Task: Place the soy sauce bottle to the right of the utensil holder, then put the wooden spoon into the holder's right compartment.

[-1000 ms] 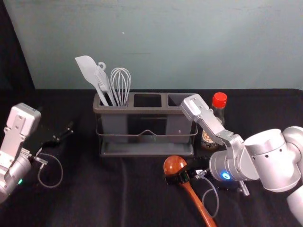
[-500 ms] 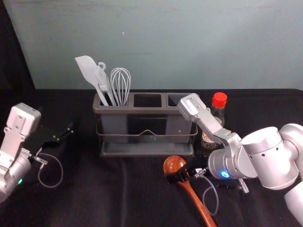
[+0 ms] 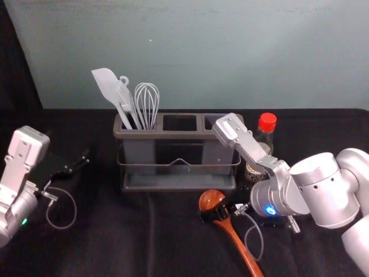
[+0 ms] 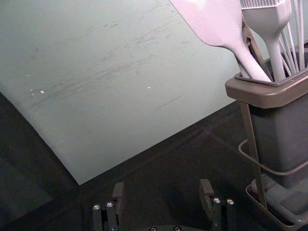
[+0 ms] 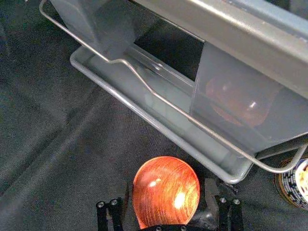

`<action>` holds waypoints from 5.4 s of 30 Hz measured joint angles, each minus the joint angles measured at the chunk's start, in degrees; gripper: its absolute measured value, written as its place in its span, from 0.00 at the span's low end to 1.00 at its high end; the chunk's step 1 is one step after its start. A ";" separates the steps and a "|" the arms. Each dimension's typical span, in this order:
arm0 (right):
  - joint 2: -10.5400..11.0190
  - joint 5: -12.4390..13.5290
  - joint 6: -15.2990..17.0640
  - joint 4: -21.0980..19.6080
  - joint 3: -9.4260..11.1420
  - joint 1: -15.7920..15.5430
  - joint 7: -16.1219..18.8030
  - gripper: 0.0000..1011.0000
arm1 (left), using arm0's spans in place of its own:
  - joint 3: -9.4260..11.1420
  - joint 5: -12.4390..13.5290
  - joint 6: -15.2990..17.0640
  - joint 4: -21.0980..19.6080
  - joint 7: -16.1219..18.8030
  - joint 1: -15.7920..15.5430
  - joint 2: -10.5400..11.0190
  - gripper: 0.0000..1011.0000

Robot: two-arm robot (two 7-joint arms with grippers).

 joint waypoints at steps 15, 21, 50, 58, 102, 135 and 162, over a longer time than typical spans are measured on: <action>-1.03 -2.14 -0.15 1.72 -0.05 0.74 1.60 0.99 | 0.00 0.00 0.00 0.00 0.00 0.00 0.00 1.00; -1.13 -2.94 -0.60 2.10 -0.12 0.80 2.23 0.99 | 0.00 0.01 0.00 0.00 0.00 0.00 0.00 1.00; -1.03 -3.34 -1.05 2.12 -0.27 0.84 2.71 0.99 | 0.00 0.00 0.00 0.00 0.00 0.00 0.00 1.00; -1.04 -3.30 -1.01 2.11 -0.24 0.80 2.67 0.94 | 0.00 0.00 0.00 0.00 0.00 0.00 0.00 1.00; -2.05 -4.60 -4.87 -0.25 3.47 -2.22 3.38 0.83 | 0.00 0.00 0.00 0.00 0.00 0.00 0.00 1.00; 6.41 -4.49 -19.45 -18.73 5.58 -3.48 10.10 0.83 | 0.00 0.00 0.00 0.00 0.00 0.00 0.00 1.00; 5.07 -8.69 -38.08 -18.85 8.64 -0.96 2.61 0.83 | 0.00 0.01 0.00 0.00 0.00 0.00 0.00 1.00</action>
